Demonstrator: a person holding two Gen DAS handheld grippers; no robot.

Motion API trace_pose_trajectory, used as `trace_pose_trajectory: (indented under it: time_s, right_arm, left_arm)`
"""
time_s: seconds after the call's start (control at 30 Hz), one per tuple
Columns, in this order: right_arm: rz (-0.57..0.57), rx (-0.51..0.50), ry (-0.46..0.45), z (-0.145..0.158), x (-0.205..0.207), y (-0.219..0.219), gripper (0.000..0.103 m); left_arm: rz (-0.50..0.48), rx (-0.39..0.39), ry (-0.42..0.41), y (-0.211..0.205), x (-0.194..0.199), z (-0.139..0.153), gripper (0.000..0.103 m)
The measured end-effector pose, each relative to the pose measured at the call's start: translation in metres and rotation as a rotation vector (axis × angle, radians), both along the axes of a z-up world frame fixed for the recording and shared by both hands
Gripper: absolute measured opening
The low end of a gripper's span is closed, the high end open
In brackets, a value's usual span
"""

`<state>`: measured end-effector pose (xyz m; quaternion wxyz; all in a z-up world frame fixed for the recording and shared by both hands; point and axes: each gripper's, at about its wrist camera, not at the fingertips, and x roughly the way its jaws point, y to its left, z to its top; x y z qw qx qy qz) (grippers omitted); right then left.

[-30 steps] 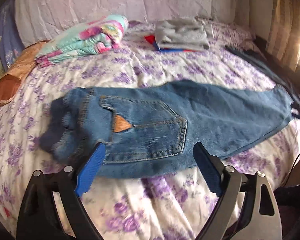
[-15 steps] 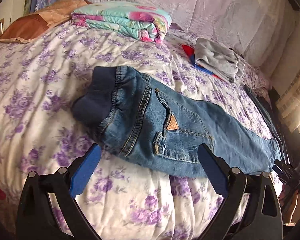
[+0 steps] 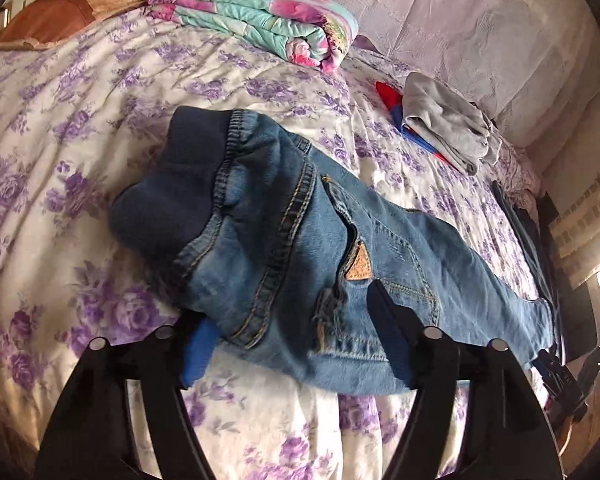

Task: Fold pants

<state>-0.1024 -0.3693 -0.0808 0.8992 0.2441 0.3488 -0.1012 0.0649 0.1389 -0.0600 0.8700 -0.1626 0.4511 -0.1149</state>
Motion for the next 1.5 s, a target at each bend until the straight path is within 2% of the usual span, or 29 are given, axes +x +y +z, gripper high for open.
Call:
trace_pose_trajectory:
  time_s: [0.03,0.07,0.1,0.13,0.17,0.2,0.27,0.37,0.43,0.5,0.6,0.67,0.7,0.77,0.83,0.87,0.9,0.97,1.0,1.03,1.07,1.13,1.2,1.27,1.37,1.43,1.5]
  right_arm:
    - [0.001,-0.006,0.001,0.000,0.000,0.000,0.060]
    - [0.001,-0.009,0.002,0.000,0.001,0.000,0.060]
    - [0.002,-0.014,0.001,0.001,0.001,0.000,0.058]
    - [0.002,-0.023,0.001,0.001,0.001,0.000,0.056]
    - [0.001,-0.029,0.001,0.002,0.000,-0.002,0.056]
    - [0.002,-0.023,-0.004,0.003,-0.001,-0.004,0.056]
    - [-0.002,0.005,-0.012,0.003,-0.005,-0.010,0.056]
    - [-0.019,0.000,-0.021,0.004,-0.013,-0.017,0.056]
    - [-0.045,-0.002,-0.024,0.004,-0.017,-0.024,0.056]
    - [-0.068,0.022,-0.025,0.001,-0.017,-0.033,0.056]
    - [-0.089,0.053,-0.018,-0.002,-0.009,-0.043,0.056]
    - [-0.093,0.030,-0.036,-0.001,-0.002,-0.046,0.010]
    - [-0.074,0.044,-0.043,0.000,0.003,-0.048,0.007]
    - [-0.080,0.079,-0.111,0.008,0.001,-0.050,0.006]
    - [-0.065,0.016,-0.174,0.024,-0.011,-0.037,0.006]
    - [-0.064,-0.007,-0.173,0.026,-0.014,-0.032,0.006]
    - [-0.072,-0.023,-0.124,0.020,-0.014,-0.032,0.007]
    - [-0.082,0.048,0.004,-0.011,-0.008,-0.042,0.006]
    - [-0.067,0.077,0.019,-0.023,-0.006,-0.046,0.006]
    - [-0.054,0.081,-0.021,-0.023,-0.011,-0.049,0.008]
    - [-0.040,0.070,-0.011,-0.019,-0.012,-0.050,0.010]
    - [-0.077,0.018,0.007,-0.002,-0.021,-0.050,0.035]
    - [-0.105,-0.071,-0.023,0.018,-0.034,-0.045,0.037]
    - [-0.094,-0.178,-0.075,0.043,-0.044,-0.031,0.037]
    - [0.010,-0.194,-0.140,0.067,-0.029,-0.012,0.038]
    - [0.039,-0.222,-0.133,0.069,-0.008,-0.003,0.043]
    - [0.004,-0.246,-0.058,0.058,0.021,-0.005,0.045]
  left_arm:
    - [0.017,0.040,-0.029,-0.004,0.000,0.004,0.049]
    - [0.026,0.055,-0.052,-0.004,0.000,0.008,0.042]
    - [0.036,0.050,-0.073,-0.001,0.000,0.013,0.029]
    - [0.043,0.020,-0.099,0.007,0.001,0.021,0.025]
    - [0.059,0.015,-0.124,0.014,0.001,0.028,0.016]
    - [0.065,0.016,-0.149,0.019,0.002,0.034,0.016]
    - [0.057,0.035,-0.148,0.023,0.010,0.037,0.017]
    - [0.051,0.123,-0.098,0.017,0.021,0.016,0.019]
    - [0.057,0.106,-0.086,0.023,0.020,0.007,0.023]
    - [0.065,0.070,-0.086,0.030,0.017,0.004,0.025]
    - [0.069,0.057,-0.083,0.031,0.015,0.002,0.025]
    - [0.064,0.059,-0.081,0.032,0.016,0.002,0.025]
    - [0.063,0.048,-0.077,0.035,0.017,0.003,0.025]
    - [0.064,0.036,-0.075,0.036,0.018,0.007,0.025]
    - [0.059,0.058,-0.082,0.034,0.016,0.010,0.025]
    - [0.056,0.069,-0.082,0.032,0.016,0.011,0.025]
    - [0.053,0.080,-0.077,0.031,0.015,0.009,0.027]
    - [0.043,0.084,-0.064,0.033,0.016,0.002,0.029]
    - [0.036,0.091,-0.065,0.032,0.015,0.000,0.029]
    - [0.027,0.111,-0.073,0.030,0.014,-0.001,0.030]
    - [0.018,0.132,-0.073,0.028,0.012,0.000,0.030]
    - [-0.002,0.159,-0.071,0.027,0.002,0.006,0.031]
    - [-0.026,0.195,-0.067,0.030,-0.019,0.020,0.034]
    - [-0.072,0.229,-0.100,0.027,-0.041,0.039,0.042]
    - [-0.172,0.292,-0.226,-0.003,-0.071,0.075,0.058]
    - [-0.236,0.287,-0.319,-0.034,-0.074,0.090,0.074]
    - [-0.283,0.299,-0.357,-0.064,-0.064,0.082,0.074]
